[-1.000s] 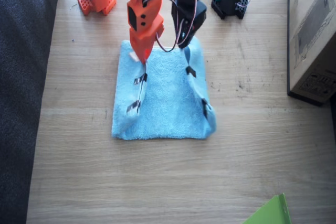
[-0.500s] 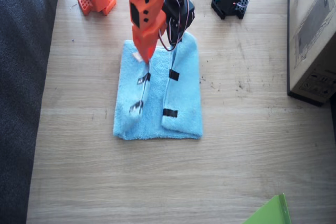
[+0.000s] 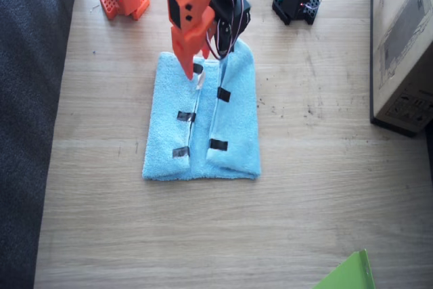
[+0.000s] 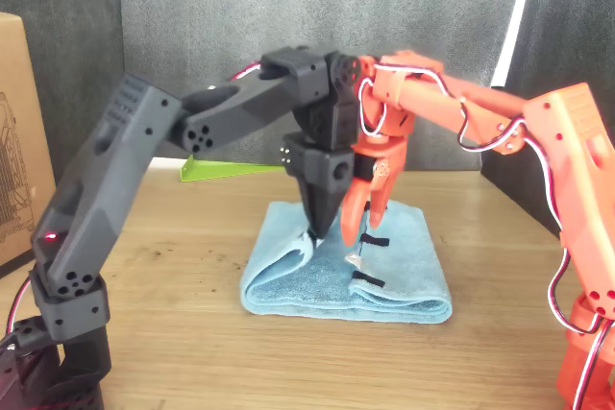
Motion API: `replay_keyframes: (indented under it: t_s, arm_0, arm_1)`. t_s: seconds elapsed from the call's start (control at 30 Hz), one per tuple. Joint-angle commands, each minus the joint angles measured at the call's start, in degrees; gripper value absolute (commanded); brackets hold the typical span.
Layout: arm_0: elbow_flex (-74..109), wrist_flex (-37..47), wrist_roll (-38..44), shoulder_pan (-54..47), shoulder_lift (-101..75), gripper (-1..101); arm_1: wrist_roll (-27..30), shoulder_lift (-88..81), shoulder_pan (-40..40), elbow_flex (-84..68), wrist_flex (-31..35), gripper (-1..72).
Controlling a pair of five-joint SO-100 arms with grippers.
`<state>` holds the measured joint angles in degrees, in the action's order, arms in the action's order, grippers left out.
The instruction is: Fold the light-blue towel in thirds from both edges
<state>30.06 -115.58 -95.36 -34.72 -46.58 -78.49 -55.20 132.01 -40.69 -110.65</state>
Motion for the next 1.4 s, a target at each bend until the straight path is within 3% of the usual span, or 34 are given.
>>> replay_keyframes:
  t_s: [0.0,0.23,0.63,0.87,0.93,1.03,1.1,1.13,1.2,1.23,1.37]
  arm_0:
    - [-5.01,-1.76,-0.35,-0.88,1.58,0]
    - [-9.84,-2.11,-0.88,-0.53,6.59,0]
    - [-14.85,-2.37,-1.05,2.11,12.04,0]
    - [-9.93,-2.46,0.62,-3.34,6.94,35]
    - [-7.29,-2.46,0.26,-6.15,3.6,39]
    - [-3.52,-2.46,-0.18,-9.58,-2.02,38]
    - [-0.79,-2.37,-0.09,-12.66,-7.12,34]
    - [0.62,-2.29,0.26,-14.77,-10.2,28]
    - [3.78,-1.23,1.32,-20.39,-16.08,8]
    - [4.83,-0.26,3.34,-23.91,-18.37,0]
    - [22.15,10.9,8.17,-39.73,-32.78,0]
  arm_1:
    - [1.05,-9.32,-2.64,-2.2,-0.79,31.9]
    - [2.9,-15.56,-9.14,-11.34,-0.79,31.1]
    - [2.55,-16.96,-9.4,-13.27,-0.79,31.2]
    - [2.46,-17.4,-12.13,-14.33,-0.7,31.5]
    - [2.55,-17.4,-12.83,-14.33,-0.7,31.6]
    - [2.37,-17.4,-13.8,-14.33,-0.7,31.4]
    - [2.11,-17.23,-15.38,-14.68,-0.53,27.3]
    - [1.67,-17.31,-16.7,-15.47,-0.09,21.6]
    - [-0.26,-19.6,-20.39,-19.86,3.6,1.9]
    - [-1.23,-21.18,-22.5,-22.94,6.06,0.0]
    - [-3.34,-31.11,-29.79,-38.5,16.7,0.0]
